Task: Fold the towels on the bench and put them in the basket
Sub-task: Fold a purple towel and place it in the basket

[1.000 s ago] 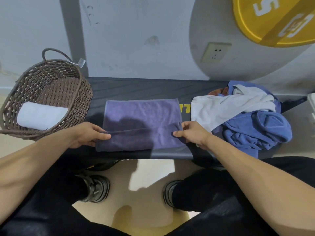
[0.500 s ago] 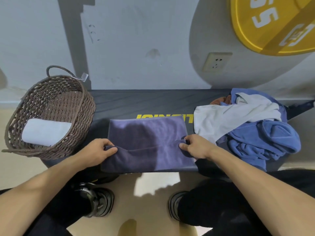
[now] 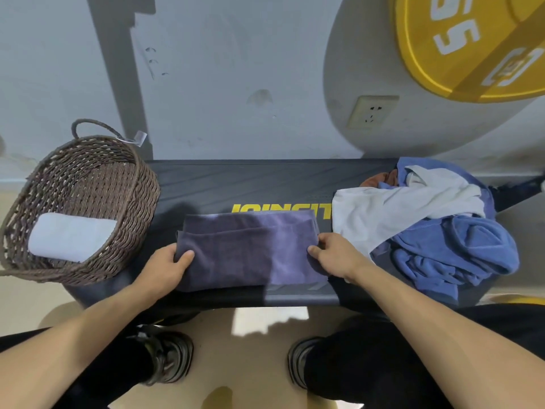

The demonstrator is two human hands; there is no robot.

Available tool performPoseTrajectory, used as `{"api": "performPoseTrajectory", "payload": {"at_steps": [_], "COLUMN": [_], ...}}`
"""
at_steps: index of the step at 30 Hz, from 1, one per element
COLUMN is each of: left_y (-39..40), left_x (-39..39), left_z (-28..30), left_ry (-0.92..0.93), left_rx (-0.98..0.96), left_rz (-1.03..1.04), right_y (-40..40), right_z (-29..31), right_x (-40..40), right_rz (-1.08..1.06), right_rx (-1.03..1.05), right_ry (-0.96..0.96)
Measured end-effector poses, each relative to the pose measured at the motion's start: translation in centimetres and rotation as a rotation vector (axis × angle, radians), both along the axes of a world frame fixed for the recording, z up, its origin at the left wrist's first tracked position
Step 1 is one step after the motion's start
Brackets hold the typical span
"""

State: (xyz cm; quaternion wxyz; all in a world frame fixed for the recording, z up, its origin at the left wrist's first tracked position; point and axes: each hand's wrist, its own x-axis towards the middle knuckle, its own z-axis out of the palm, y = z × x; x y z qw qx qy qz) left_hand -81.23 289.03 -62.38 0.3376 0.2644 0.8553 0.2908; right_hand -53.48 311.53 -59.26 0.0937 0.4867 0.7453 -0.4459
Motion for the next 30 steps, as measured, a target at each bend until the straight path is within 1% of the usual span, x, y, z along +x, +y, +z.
{"api": "performPoseTrajectory", "payload": {"at_steps": [1,3,5,7,11,14,18,24,27,30], "left_y": [0.0,-0.3,-0.4,-0.2,0.0,-0.2,0.0,1.1,1.8,1.9], "left_x": [0.1,0.1,0.2,-0.1,-1.1,-1.4,-1.4,-1.0,-1.1,-1.4], "left_z": [0.2,0.0,-0.2,-0.1,0.0,-0.2,-0.4,-0.6,-0.9,-1.1], "left_ry": [0.021,0.003,-0.041,-0.047,-0.027,-0.007,0.005,0.09,0.045,0.068], "left_rx": [-0.021,-0.073,-0.084,-0.046,0.044,0.081,0.083,0.081,0.067,0.037], "left_rz": [-0.028,-0.052,-0.043,0.005,0.059,0.102,0.181,0.188,0.241,0.274], "right_y": [-0.1,-0.1,-0.1,-0.2,0.0,0.7,1.3,1.0,1.3,1.4], "right_z": [0.0,-0.1,-0.1,0.2,0.5,0.7,0.1,-0.9,-1.1,-1.2], "right_x": [0.0,0.1,0.1,-0.1,-0.4,-0.6,-1.1,-1.3,-1.4,-1.5], "right_rz": [0.035,0.119,0.128,0.087,0.074,0.047,-0.015,-0.173,-0.185,-0.217], "right_rx": [0.012,0.024,-0.005,-0.035,0.067,0.062,0.028,0.013,0.009,-0.012], "right_ry": [-0.035,-0.103,-0.12,-0.085,-0.021,0.034,0.015,-0.018,-0.031,-0.019]}}
